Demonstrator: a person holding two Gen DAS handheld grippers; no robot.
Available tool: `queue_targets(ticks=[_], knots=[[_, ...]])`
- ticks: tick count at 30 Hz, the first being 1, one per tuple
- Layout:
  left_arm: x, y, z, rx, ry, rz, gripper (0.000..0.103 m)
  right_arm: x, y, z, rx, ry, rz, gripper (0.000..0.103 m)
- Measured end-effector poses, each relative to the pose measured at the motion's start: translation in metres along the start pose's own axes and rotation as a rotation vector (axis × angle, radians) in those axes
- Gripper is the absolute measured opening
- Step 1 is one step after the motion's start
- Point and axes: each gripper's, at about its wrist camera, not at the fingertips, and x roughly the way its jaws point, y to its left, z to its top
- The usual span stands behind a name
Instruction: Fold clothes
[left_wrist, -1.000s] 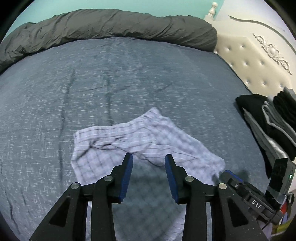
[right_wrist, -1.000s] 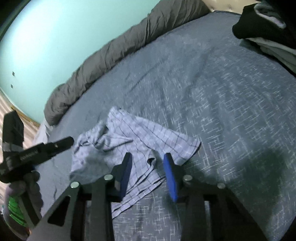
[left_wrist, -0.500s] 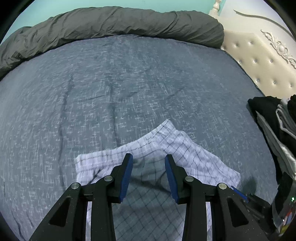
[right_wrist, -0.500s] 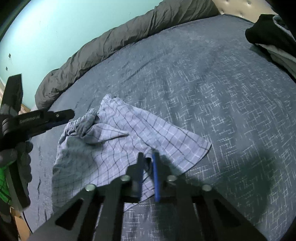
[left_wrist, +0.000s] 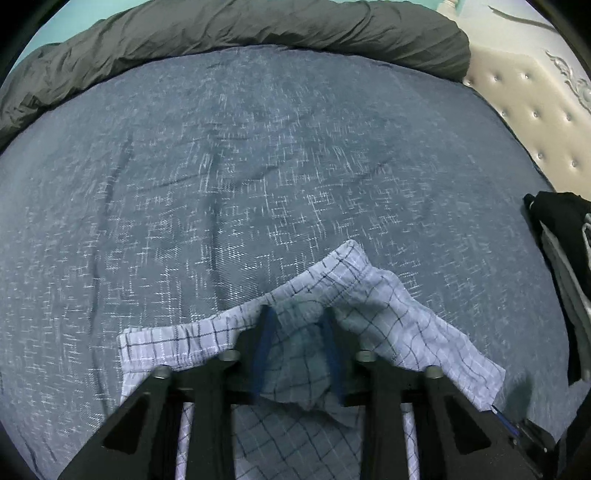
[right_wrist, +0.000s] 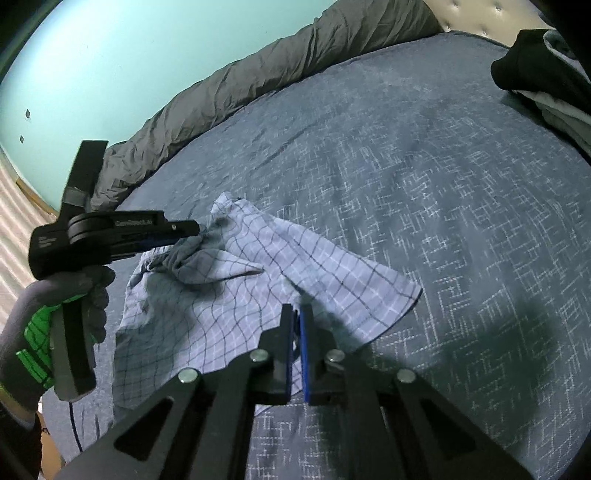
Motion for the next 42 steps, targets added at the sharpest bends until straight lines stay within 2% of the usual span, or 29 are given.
queue_targets(ticks=[2, 10, 15, 20, 29, 31, 35, 39, 42], knots=[[-0.002, -0.003, 0.0, 0.014, -0.008, 0.001, 0.007, -0.001, -0.001, 0.0, 0.006, -0.001, 0.003, 0.002], [-0.04, -0.01, 0.004, 0.007, -0.124, -0.028, 0.006, -0.013, -0.002, 0.0, 0.018, -0.02, 0.022, 0.002], [-0.052, -0.021, 0.016, 0.007, -0.165, -0.047, 0.006, -0.028, -0.006, 0.004, 0.027, -0.05, 0.016, 0.002], [-0.039, -0.032, 0.028, 0.005, -0.149, -0.044, 0.006, -0.035, -0.025, 0.007, 0.063, -0.061, -0.002, 0.002], [0.006, -0.029, 0.035, -0.035, -0.074, -0.032, 0.009, -0.02, -0.039, 0.002, 0.092, -0.026, -0.019, 0.002], [0.002, -0.025, 0.036, -0.04, -0.081, -0.035, 0.009, -0.017, -0.041, 0.0, 0.095, -0.016, -0.02, 0.002], [-0.016, -0.009, 0.043, -0.023, -0.121, -0.016, 0.024, -0.019, -0.044, -0.002, 0.092, -0.015, -0.022, 0.002], [-0.026, 0.01, 0.037, 0.018, -0.105, 0.029, 0.024, -0.02, -0.046, -0.003, 0.097, -0.014, -0.022, 0.002], [-0.035, 0.034, 0.019, 0.022, -0.085, 0.04, 0.025, -0.021, -0.047, -0.003, 0.099, -0.014, -0.02, 0.002]])
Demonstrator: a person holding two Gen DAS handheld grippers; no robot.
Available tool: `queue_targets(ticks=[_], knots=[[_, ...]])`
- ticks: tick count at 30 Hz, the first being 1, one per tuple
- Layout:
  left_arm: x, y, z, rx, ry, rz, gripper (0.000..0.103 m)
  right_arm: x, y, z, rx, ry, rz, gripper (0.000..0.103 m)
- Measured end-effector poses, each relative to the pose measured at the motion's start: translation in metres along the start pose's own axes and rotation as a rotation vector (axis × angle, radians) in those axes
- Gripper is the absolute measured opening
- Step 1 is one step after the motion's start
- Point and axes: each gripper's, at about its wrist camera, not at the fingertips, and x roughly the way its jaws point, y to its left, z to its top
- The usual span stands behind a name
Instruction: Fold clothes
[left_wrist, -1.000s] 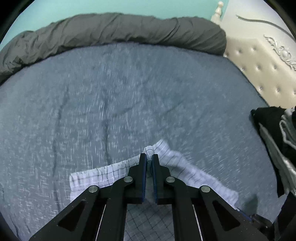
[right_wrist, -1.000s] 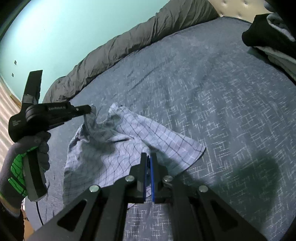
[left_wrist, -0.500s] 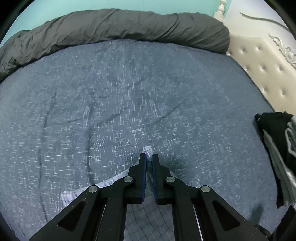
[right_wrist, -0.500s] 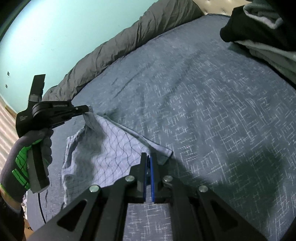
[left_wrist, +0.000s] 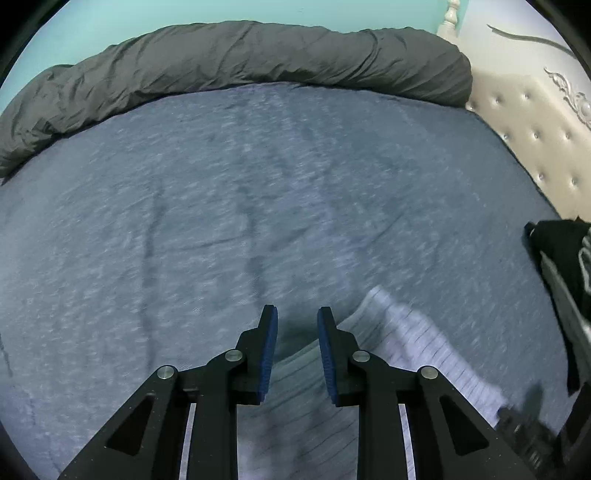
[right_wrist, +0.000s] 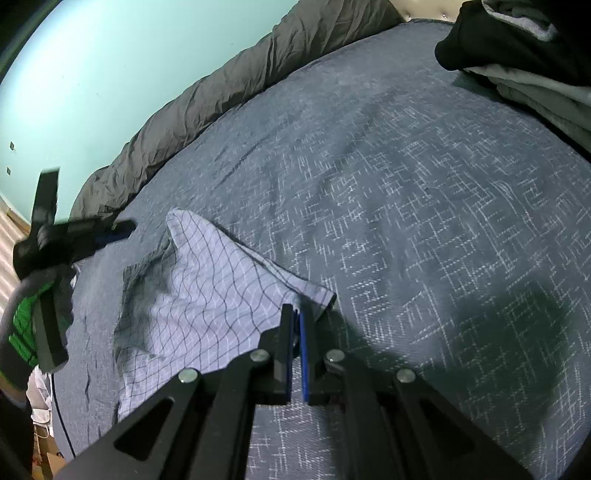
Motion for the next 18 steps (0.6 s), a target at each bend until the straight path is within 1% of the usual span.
queue_targets(ticks=[2, 4, 8, 13, 15, 16, 18], knots=[[-0.003, 0.016, -0.013, -0.018, 0.014, -0.003, 0.035, 0.0, 0.0, 0.001, 0.001, 0.001, 0.001, 0.002], [-0.005, 0.033, -0.026, -0.041, 0.027, -0.008, 0.038, 0.0, 0.001, 0.001, 0.002, 0.002, 0.002, 0.002], [0.001, 0.051, -0.043, -0.086, 0.055, -0.046, 0.038, -0.001, 0.0, 0.0, 0.004, 0.003, 0.0, 0.002], [0.017, 0.062, -0.05, -0.17, 0.086, -0.126, 0.037, -0.001, -0.001, 0.0, 0.006, 0.005, -0.001, 0.002], [0.018, 0.062, -0.051, -0.173, 0.085, -0.149, 0.019, -0.001, -0.002, 0.0, 0.007, 0.006, -0.001, 0.002], [0.019, 0.061, -0.052, -0.173, 0.082, -0.161, 0.012, -0.001, -0.003, 0.001, 0.009, 0.005, -0.001, 0.002], [0.016, 0.063, -0.051, -0.174, 0.056, -0.163, 0.01, 0.0, -0.004, 0.002, 0.01, 0.004, -0.003, 0.002]])
